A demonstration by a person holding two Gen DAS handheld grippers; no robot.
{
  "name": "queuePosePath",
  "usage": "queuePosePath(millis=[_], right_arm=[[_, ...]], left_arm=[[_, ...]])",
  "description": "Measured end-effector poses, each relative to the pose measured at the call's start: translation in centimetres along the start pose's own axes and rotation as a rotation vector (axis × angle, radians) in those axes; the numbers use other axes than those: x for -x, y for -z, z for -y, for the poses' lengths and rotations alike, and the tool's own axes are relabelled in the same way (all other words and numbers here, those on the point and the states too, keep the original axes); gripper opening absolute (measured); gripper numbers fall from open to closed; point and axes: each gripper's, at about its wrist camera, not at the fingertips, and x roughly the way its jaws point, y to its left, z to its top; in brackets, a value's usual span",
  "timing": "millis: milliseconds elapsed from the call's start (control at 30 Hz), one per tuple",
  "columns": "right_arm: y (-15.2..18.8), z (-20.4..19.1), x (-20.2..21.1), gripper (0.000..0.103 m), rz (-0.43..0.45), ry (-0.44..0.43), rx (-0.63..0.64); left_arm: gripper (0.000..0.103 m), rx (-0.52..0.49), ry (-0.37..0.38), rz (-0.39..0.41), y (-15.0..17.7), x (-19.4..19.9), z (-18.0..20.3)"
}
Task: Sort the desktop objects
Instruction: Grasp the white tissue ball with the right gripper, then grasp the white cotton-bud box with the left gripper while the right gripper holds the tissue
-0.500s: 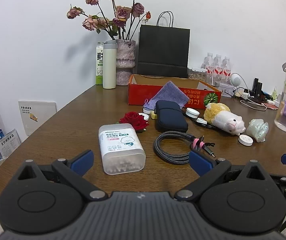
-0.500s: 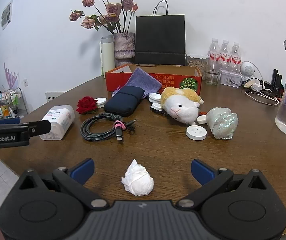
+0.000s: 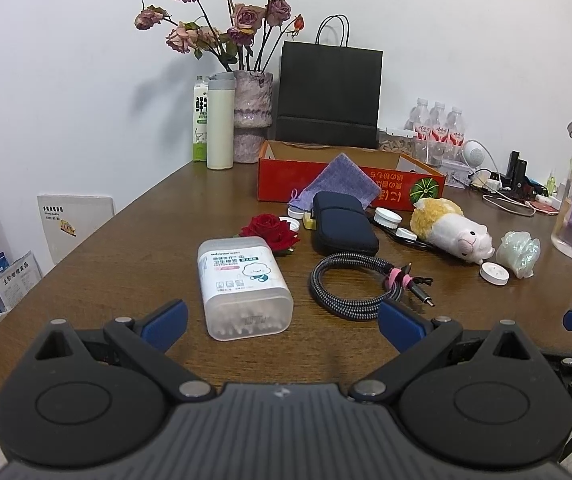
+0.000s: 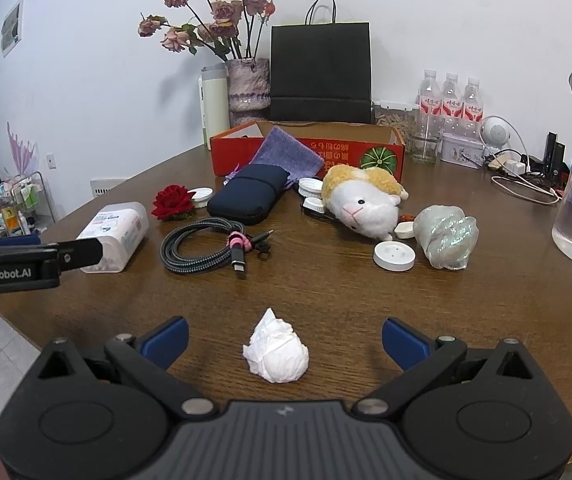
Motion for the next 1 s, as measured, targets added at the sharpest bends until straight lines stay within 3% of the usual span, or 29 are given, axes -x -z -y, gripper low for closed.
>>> queuePosePath(millis=[267, 467, 567, 633, 700, 1000], right_arm=[[0.5, 0.1, -0.5, 0.103, -0.019, -0.003, 0.000], [0.9, 0.3, -1.7, 0.083, -0.048, -0.031, -0.005], [1.0, 0.3, -2.2, 0.063, -0.055, -0.042, -0.006], [0.9, 0.3, -2.4, 0.040, -0.045, -0.045, 0.005], [0.8, 0.4, -2.6, 0.025, -0.036, -0.059, 0.008], [0.0, 0.8, -4.0, 0.024, -0.026, -0.081, 0.023]], left_arm=[[0.103, 0.002, -0.002, -0.024, 0.3, -0.5, 0.0], [0.103, 0.006, -0.012, -0.050, 0.5, -1.5, -0.1], [0.103, 0.012, -0.023, -0.064, 0.3, -2.3, -0.3], [0.103, 0.019, -0.030, -0.070, 0.1, -2.8, -0.4], [0.103, 0.030, -0.036, -0.074, -0.3, -3.5, -0.6], [0.103, 0.059, -0.072, -0.137, -1.9, -7.6, -1.3]])
